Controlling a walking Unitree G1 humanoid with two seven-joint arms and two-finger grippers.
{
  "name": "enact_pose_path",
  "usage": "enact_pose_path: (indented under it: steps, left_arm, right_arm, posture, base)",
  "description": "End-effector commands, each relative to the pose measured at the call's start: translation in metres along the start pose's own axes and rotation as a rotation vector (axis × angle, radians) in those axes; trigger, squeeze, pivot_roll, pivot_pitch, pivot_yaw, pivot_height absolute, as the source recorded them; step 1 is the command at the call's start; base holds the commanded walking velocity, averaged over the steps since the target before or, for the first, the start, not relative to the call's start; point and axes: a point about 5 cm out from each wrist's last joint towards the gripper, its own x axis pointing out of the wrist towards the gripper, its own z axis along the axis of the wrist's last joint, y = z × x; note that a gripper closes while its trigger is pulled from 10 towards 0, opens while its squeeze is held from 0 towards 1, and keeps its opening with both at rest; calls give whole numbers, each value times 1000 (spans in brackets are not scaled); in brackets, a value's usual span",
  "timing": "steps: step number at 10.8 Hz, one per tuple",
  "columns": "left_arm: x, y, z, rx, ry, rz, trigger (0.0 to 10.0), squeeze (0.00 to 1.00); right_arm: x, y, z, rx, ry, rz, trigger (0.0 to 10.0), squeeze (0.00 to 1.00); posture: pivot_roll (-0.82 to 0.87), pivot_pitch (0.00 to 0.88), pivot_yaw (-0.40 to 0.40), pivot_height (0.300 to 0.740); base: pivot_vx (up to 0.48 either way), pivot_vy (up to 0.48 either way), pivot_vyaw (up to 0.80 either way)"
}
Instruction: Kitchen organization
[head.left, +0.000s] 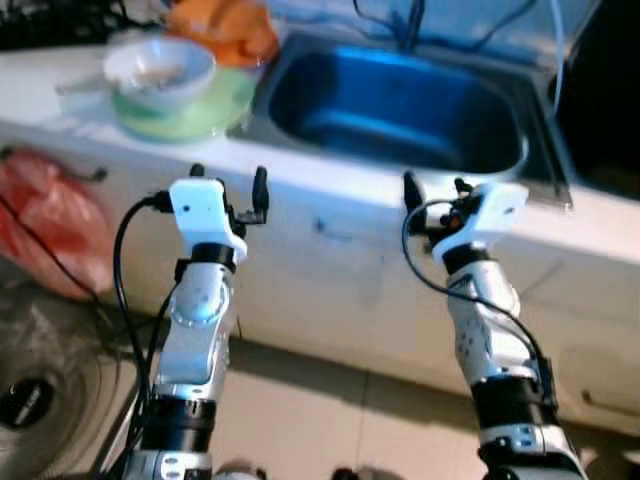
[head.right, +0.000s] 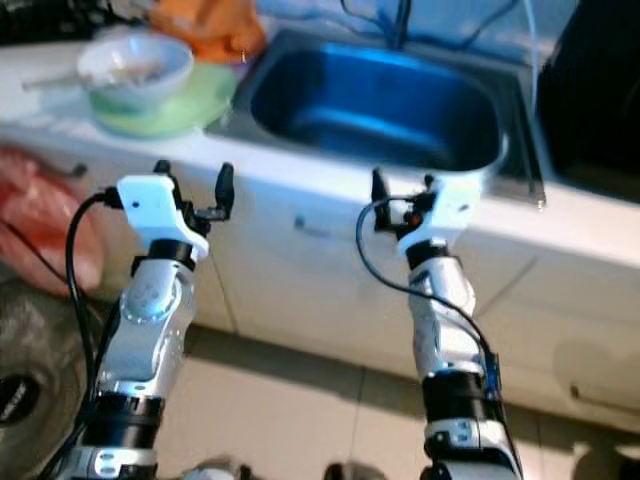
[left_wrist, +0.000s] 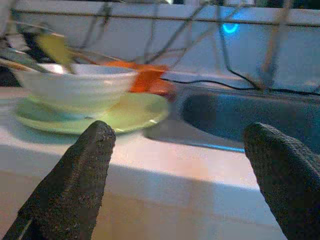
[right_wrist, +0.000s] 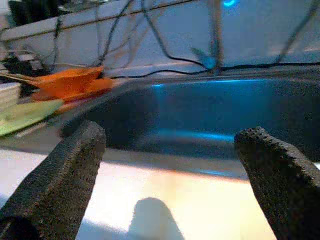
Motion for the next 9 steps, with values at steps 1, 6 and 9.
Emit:
enact_pose_path:
  steps: [1, 6, 9]
  left_arm:
    - [1, 6, 4, 8, -12, 16, 10000, 0]
    - [1, 3, 5, 4, -13, 1, 10000, 0]
    - [1, 1, 5, 5, -11, -7, 10000, 0]
  right_arm:
    - [1, 8, 0, 13, -5, 26, 10000, 0]
    - [1, 8, -1, 27, 7, 20, 10000, 0]
    - [2, 7, -2, 29, 10, 14, 10000, 0]
  posture:
    - [82, 140, -61, 740]
    - [81, 141, -60, 740]
    - [83, 140, -62, 740]
  base:
    - [364, 0, 0]
    - [330, 155, 0]
    - [317, 0, -533]
